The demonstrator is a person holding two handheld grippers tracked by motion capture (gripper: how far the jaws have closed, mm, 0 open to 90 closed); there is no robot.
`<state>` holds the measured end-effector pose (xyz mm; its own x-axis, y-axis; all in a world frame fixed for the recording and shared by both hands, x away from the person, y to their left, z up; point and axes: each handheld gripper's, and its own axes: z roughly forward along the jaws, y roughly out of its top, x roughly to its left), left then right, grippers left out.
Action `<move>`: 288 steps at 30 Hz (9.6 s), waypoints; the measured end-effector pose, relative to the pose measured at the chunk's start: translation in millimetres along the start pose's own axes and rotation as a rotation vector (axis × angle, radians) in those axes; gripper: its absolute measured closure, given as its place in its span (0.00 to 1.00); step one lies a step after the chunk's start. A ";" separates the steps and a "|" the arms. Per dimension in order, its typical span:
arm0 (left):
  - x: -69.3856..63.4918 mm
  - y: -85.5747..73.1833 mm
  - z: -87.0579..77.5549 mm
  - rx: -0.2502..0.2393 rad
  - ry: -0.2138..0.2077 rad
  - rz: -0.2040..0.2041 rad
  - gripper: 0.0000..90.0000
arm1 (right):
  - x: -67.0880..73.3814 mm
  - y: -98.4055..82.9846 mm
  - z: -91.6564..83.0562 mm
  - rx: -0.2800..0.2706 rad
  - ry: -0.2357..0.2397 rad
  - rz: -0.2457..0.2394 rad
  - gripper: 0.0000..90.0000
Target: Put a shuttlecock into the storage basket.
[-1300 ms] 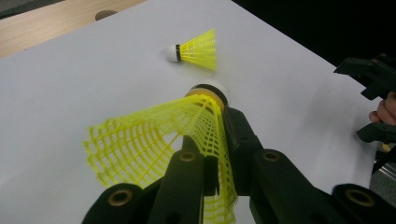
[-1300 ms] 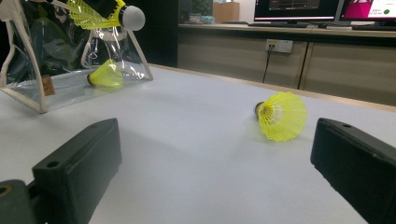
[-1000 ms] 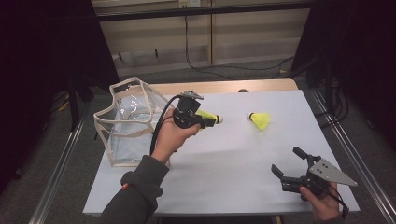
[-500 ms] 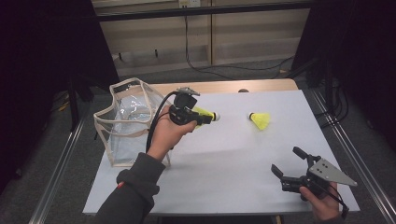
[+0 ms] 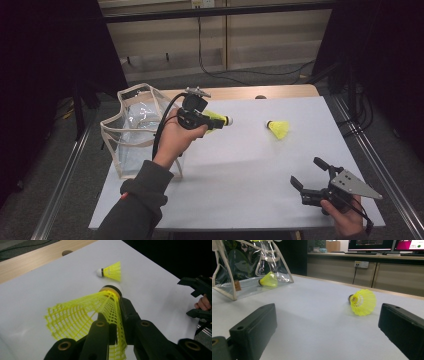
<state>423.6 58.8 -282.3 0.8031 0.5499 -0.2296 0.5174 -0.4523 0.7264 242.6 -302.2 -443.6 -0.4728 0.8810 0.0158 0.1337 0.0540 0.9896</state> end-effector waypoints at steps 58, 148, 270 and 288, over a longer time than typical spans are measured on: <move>15.2 25.1 -41.3 -0.014 0.048 -0.036 0.95 | 0.4 0.1 -0.2 -0.001 0.003 0.000 0.02; 61.8 20.8 -114.0 -0.042 0.193 -0.110 0.95 | 0.6 0.0 0.0 -0.001 0.001 -0.003 0.02; 128.6 -26.2 -126.2 -0.086 0.513 -0.355 0.94 | 0.6 0.3 -0.9 -0.002 0.001 -0.006 0.02; 136.0 -26.1 -113.1 -0.070 0.544 -0.377 0.93 | 0.7 0.5 -1.2 -0.003 0.006 -0.005 0.02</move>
<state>485.9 224.7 -259.2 0.2975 0.9457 -0.1305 0.6986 -0.1225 0.7050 241.3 -302.2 -442.9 -0.4784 0.8781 0.0113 0.1286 0.0573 0.9900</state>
